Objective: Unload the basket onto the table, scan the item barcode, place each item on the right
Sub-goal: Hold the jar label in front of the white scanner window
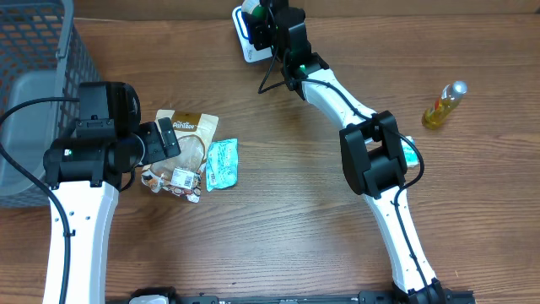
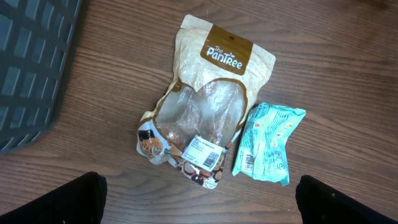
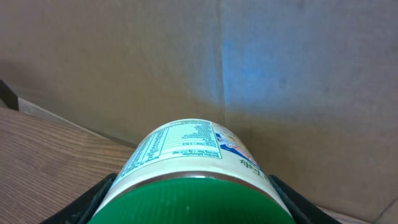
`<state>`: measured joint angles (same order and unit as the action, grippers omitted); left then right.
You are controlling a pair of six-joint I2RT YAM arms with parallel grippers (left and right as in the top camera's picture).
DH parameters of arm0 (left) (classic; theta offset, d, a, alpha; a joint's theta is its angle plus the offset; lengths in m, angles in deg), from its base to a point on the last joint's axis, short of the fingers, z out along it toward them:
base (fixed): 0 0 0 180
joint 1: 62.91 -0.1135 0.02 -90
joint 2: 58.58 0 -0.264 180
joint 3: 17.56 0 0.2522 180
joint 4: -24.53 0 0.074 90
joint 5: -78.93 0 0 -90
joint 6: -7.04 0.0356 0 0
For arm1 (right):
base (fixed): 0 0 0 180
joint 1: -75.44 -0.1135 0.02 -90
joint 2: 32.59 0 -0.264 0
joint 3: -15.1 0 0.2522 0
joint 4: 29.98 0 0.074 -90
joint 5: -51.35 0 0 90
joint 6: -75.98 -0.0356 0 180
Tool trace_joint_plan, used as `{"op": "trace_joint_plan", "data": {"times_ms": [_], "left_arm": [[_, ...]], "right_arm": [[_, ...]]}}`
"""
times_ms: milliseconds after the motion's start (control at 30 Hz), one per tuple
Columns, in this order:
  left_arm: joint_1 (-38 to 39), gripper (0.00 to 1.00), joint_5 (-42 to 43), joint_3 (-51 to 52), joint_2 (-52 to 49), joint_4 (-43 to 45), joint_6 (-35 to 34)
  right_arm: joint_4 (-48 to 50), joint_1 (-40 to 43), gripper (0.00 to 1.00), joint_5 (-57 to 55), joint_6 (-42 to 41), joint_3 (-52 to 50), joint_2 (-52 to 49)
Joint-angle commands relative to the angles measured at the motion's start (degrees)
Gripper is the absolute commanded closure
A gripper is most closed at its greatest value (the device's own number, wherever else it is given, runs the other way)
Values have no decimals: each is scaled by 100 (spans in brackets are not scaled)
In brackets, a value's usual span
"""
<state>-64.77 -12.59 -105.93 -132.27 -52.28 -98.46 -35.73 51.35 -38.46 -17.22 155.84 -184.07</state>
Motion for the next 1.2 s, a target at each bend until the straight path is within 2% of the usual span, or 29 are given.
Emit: {"op": "trace_joint_plan", "data": {"times_ms": [0, 467, 600, 867, 1000, 1167], "left_arm": [[39, 0, -37, -55, -9, 4, 50], [39, 1, -35, -55, -9, 4, 50], [39, 1, -37, -55, -9, 7, 50], [39, 1, -35, -55, -9, 7, 50], [39, 0, -37, -55, -9, 4, 50], [39, 0, -37, -55, -9, 4, 50]], "right_arm": [[74, -33, 95, 98, -173, 96, 184], [-44, -33, 95, 96, -173, 92, 181], [216, -31, 95, 101, -170, 94, 203], [254, -28, 95, 103, -173, 94, 973], [-136, -28, 94, 260, -173, 94, 1537], [-1283, 9, 94, 345, -173, 94, 2260]]}}
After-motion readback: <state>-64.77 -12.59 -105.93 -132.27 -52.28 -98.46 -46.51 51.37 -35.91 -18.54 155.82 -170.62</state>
